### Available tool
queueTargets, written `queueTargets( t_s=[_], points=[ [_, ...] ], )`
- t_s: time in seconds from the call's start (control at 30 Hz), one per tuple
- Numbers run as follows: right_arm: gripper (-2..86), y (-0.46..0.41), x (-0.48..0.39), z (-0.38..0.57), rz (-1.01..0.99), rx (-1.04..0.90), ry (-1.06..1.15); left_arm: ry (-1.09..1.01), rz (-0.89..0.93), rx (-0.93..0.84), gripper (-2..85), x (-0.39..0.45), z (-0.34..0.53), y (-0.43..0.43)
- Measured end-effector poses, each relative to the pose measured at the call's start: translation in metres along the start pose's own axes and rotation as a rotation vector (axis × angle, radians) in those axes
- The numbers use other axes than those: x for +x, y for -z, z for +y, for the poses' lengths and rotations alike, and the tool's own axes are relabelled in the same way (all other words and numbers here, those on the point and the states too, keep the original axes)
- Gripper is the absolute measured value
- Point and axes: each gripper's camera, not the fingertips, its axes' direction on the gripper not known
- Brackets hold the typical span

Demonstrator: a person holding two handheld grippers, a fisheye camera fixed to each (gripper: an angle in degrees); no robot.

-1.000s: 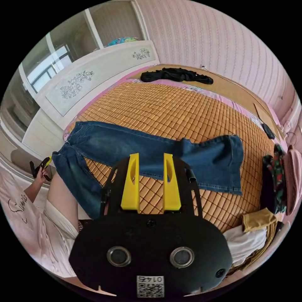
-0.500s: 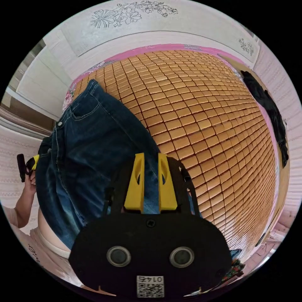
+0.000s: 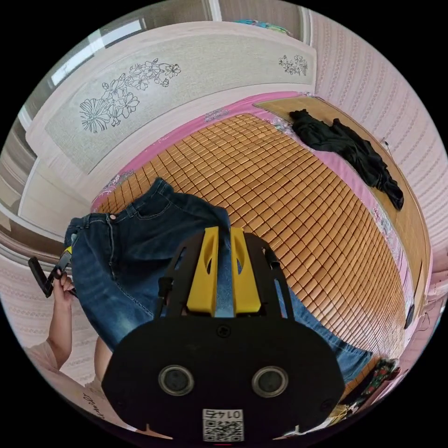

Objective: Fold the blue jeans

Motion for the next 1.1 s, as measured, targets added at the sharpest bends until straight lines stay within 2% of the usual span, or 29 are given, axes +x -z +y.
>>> queueTargets(
  t_s=[0.1, 0.17, 0.23, 0.33, 0.4, 0.43, 0.5, 0.63, 0.73, 0.83, 1.0, 1.1],
  points=[
    [9.1, 0.014, 0.018, 0.039, -0.073, 0.011, 0.017, 0.12, -0.082, -0.148, 6.5, -0.024, 0.008, -0.041],
    [9.9, 0.017, 0.035, 0.086, -0.061, -0.019, 0.017, 0.101, -0.127, -0.159, 6.5, -0.024, 0.02, -0.042],
    [10.3, 0.019, 0.063, 0.145, -0.037, -0.054, -0.022, -0.007, -0.167, -0.118, 6.3, -0.007, 0.042, -0.032],
    [10.2, 0.031, 0.128, 0.256, 0.035, -0.105, -0.245, -0.189, -0.208, -0.152, 6.3, 0.031, 0.064, -0.027],
    [8.7, 0.053, 0.184, 0.34, 0.077, -0.096, -0.49, -0.31, -0.203, -0.141, 6.4, 0.061, 0.074, -0.025],
    [8.0, 0.059, 0.195, 0.358, 0.093, -0.087, -0.547, -0.393, -0.183, -0.13, 6.4, 0.084, 0.08, -0.026],
    [1.5, 0.079, 0.23, 0.415, 0.197, -0.064, -0.69, -0.498, -0.136, -0.145, 6.4, 0.12, 0.085, -0.038],
    [0.1, 0.089, 0.262, 0.455, 0.343, -0.076, -0.824, -0.648, 0.096, -0.287, 6.5, 0.203, 0.102, -0.095],
    [-0.2, 0.08, 0.273, 0.463, 0.303, -0.064, -0.81, -0.794, 0.197, -0.371, 6.5, 0.268, 0.133, -0.13],
    [-0.3, 0.062, 0.269, 0.461, 0.31, -0.131, -0.739, -0.887, 0.292, -0.44, 6.4, 0.321, 0.176, -0.151],
    [-0.4, 0.07, 0.258, 0.491, 0.47, -0.187, -0.642, -1.021, 0.455, -0.583, 6.6, 0.372, 0.246, -0.16],
    [-0.3, 0.083, 0.257, 0.51, 0.444, -0.216, -0.646, -1.099, 0.488, -0.649, 6.9, 0.38, 0.274, -0.156]
  ],
)
